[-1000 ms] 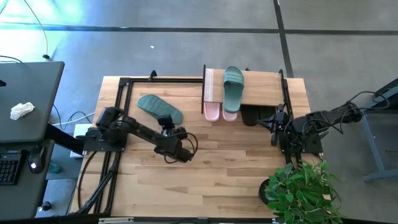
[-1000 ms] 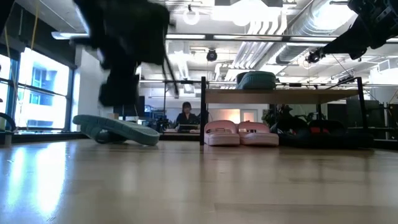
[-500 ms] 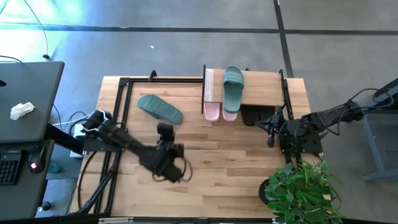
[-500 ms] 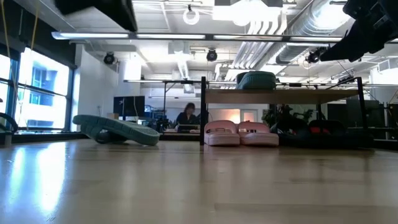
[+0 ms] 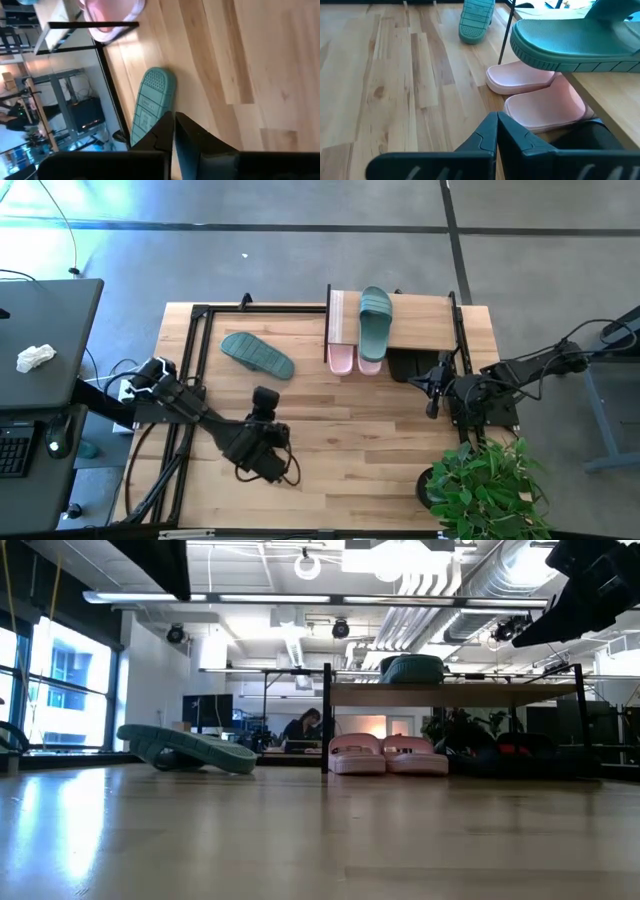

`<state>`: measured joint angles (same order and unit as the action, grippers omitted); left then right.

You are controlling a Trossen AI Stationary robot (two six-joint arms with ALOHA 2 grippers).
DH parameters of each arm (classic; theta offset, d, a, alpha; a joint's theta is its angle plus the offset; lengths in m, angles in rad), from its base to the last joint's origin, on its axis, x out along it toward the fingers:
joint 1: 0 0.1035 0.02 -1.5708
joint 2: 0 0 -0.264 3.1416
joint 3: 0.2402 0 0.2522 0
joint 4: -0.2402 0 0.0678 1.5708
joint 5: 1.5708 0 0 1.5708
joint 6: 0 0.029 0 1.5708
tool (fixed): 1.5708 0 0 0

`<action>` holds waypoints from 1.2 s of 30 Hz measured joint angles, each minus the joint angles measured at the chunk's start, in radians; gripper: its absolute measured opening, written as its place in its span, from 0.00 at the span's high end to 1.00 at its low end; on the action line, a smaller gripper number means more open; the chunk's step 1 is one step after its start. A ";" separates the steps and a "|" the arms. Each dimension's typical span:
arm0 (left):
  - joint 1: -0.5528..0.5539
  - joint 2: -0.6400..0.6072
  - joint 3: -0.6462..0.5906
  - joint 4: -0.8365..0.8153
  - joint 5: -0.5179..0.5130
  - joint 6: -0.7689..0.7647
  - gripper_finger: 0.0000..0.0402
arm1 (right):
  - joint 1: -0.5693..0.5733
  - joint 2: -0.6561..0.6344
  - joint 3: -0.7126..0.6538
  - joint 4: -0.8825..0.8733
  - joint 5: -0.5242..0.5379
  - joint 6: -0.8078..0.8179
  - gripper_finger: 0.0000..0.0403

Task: Pick and place slides into the shelf
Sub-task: Put the green slipper on the shelf

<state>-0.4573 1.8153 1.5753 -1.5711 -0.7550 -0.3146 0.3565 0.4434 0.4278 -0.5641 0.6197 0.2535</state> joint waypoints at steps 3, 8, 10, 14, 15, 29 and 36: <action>0.024 0.020 0.000 0.007 0.002 0.065 0.93 | 0.000 0.004 0.000 0.000 0.000 0.000 1.00; 0.071 0.084 0.000 0.007 0.007 0.094 0.72 | 0.000 0.003 0.000 0.000 0.000 0.000 1.00; 0.093 0.117 0.000 0.006 0.006 0.094 0.62 | 0.000 0.003 0.000 0.000 0.000 0.000 1.00; 0.141 0.197 0.000 0.002 -0.001 0.082 0.46 | 0.000 0.003 0.000 0.000 0.000 0.000 1.00; 0.152 0.217 0.000 0.001 -0.001 0.081 0.43 | 0.000 0.003 0.000 0.000 0.000 0.000 1.00; 0.246 0.360 -0.141 0.050 -0.024 -0.061 0.32 | 0.000 0.003 0.000 0.000 -0.005 -0.003 1.00; 0.289 0.338 -0.278 0.189 -0.070 -0.057 0.32 | 0.000 0.003 0.000 0.000 -0.004 -0.003 1.00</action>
<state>-0.1678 2.1530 1.2975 -1.3823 -0.8252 -0.3715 0.3562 0.4469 0.4278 -0.5638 0.6159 0.2504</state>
